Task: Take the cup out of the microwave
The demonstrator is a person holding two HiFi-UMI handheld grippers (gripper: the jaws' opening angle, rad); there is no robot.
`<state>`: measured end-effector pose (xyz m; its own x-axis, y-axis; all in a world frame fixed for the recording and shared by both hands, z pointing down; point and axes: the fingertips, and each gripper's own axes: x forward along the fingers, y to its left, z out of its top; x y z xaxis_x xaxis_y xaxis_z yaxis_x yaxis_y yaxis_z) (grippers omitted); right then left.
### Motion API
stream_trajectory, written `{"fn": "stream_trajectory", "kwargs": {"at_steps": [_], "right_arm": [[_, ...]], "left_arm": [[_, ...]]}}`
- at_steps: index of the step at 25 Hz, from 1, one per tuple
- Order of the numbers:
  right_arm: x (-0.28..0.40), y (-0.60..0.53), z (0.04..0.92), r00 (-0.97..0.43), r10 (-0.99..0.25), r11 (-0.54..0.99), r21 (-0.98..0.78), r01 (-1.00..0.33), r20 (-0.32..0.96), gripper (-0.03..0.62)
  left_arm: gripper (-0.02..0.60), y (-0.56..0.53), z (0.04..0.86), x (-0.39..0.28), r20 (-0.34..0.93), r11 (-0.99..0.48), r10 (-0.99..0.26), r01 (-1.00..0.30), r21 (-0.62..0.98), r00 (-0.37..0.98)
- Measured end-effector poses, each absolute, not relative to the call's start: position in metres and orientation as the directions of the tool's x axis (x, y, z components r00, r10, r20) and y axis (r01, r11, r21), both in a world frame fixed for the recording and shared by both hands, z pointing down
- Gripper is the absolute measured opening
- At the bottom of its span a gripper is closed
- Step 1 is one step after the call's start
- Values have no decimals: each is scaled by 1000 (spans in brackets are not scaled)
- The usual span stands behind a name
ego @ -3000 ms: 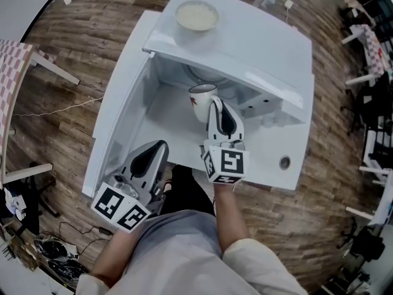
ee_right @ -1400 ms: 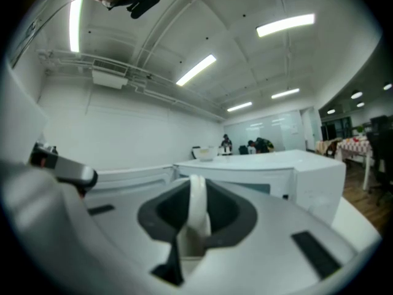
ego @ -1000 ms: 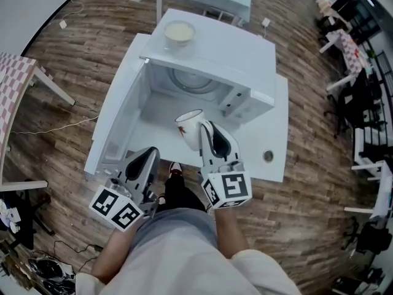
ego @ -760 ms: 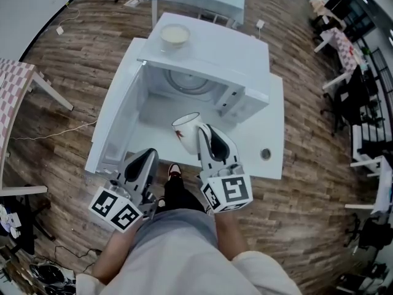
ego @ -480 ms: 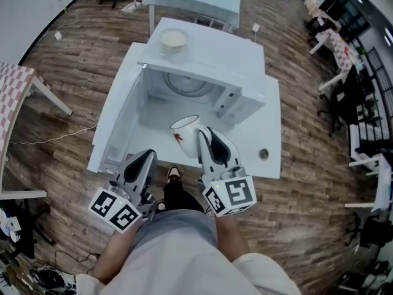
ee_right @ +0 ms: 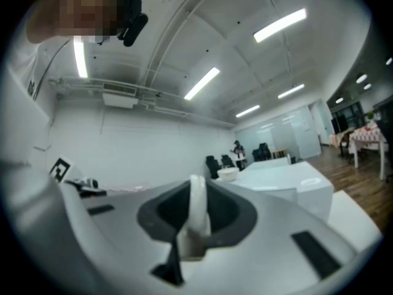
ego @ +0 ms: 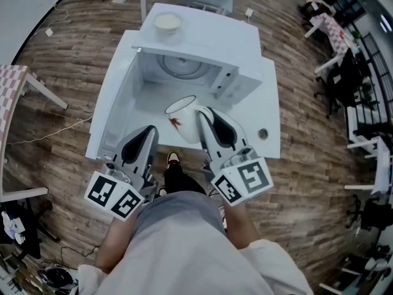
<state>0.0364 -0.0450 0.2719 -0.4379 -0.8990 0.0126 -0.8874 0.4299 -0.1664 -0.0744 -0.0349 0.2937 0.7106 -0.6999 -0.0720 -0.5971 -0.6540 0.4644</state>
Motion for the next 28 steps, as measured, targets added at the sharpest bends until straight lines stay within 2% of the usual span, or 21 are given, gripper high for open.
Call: {"fn": "stream_trajectory", "kwargs": {"at_steps": [6, 28], "right_arm": [[38, -34, 261, -434, -900, 428, -103, -898, 42, 67], [50, -23, 248, -431, -902, 424, -108, -899, 40, 67]], "left_arm": [[15, -39, 290, -80, -73, -651, -699, -591, 476, 712], [15, -37, 292, -72, -60, -659, -674, -563, 499, 736]]}}
